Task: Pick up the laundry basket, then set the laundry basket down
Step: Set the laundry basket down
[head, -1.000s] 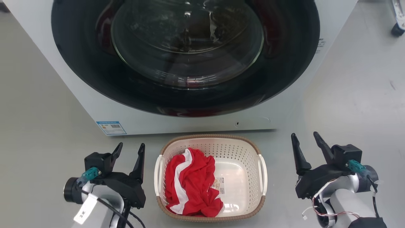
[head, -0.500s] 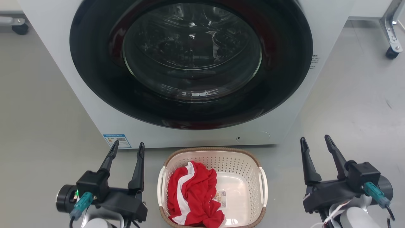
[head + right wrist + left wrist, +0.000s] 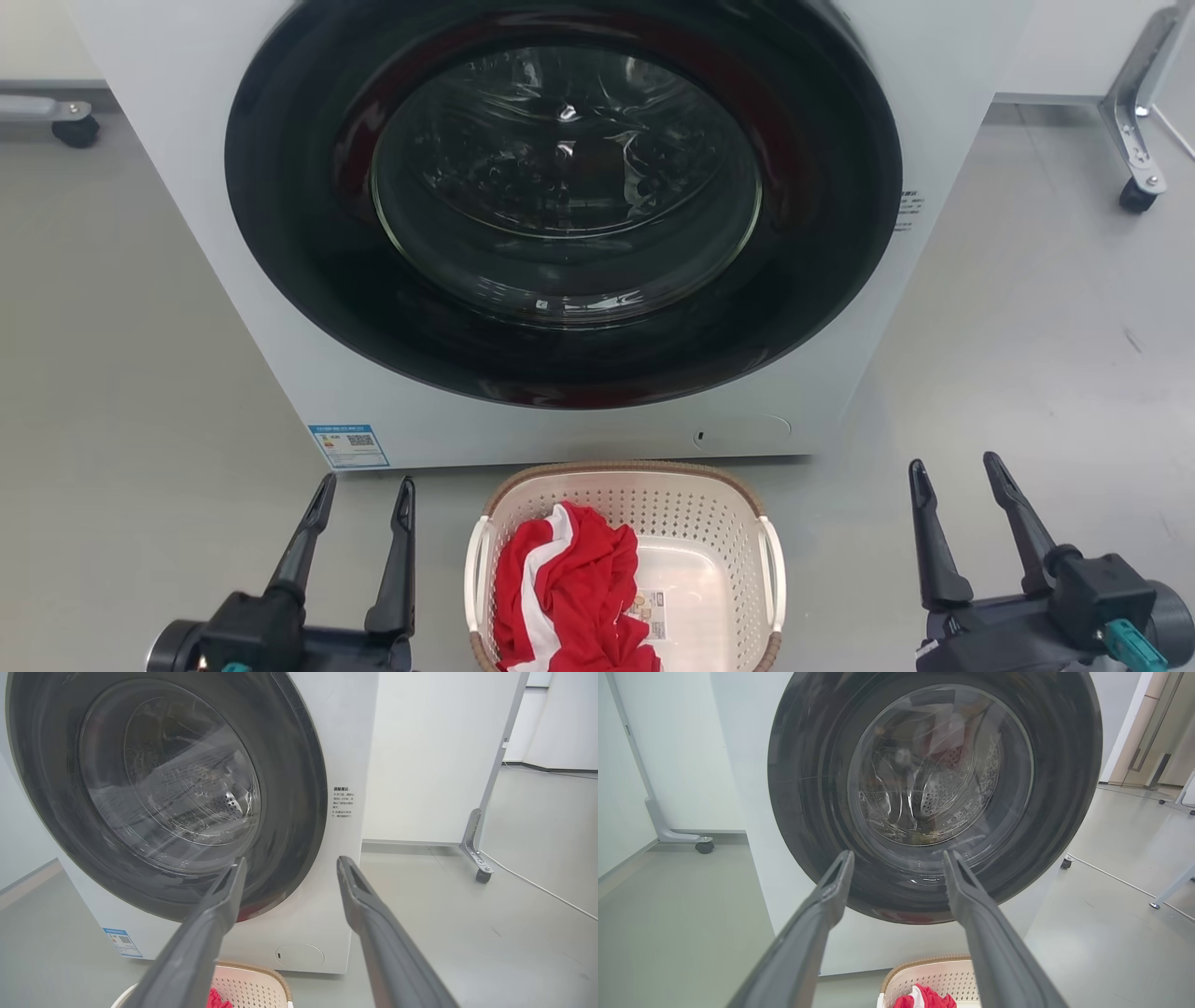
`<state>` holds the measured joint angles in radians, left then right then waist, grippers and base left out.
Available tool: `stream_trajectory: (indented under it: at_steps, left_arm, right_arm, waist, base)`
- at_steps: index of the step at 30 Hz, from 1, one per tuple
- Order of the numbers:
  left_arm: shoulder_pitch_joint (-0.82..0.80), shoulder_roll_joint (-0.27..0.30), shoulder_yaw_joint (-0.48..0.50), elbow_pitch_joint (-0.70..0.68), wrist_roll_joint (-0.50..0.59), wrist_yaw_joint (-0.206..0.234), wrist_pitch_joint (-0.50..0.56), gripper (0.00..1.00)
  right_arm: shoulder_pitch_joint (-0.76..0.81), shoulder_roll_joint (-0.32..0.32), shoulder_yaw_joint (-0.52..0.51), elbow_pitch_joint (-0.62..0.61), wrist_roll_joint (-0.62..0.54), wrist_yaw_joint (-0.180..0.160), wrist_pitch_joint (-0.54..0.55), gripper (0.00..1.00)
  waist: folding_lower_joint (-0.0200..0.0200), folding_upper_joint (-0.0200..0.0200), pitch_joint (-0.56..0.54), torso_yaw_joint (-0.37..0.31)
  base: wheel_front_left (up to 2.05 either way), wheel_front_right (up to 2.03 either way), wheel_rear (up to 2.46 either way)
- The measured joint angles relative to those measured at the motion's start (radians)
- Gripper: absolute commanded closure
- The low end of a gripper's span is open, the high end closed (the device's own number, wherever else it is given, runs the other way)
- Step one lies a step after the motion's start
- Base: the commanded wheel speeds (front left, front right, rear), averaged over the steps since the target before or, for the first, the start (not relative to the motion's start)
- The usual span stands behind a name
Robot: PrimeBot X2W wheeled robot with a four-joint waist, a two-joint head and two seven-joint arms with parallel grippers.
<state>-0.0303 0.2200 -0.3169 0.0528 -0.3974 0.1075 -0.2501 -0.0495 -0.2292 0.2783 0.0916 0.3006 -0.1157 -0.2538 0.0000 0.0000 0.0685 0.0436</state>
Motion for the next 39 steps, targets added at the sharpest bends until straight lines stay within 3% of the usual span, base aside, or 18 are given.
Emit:
stream_trajectory:
  at_steps: [39]
  left_arm:
    - [0.08, -0.011, 0.048, -0.111, 0.046, 0.016, 0.091, 0.0]
  right_arm:
    - [0.088, 0.024, -0.083, -0.125, -0.061, -0.009, 0.042, 0.0]
  waist:
    - [0.0001, 0.0, -0.013, -0.015]
  base:
    - [0.0, 0.0, 0.0]
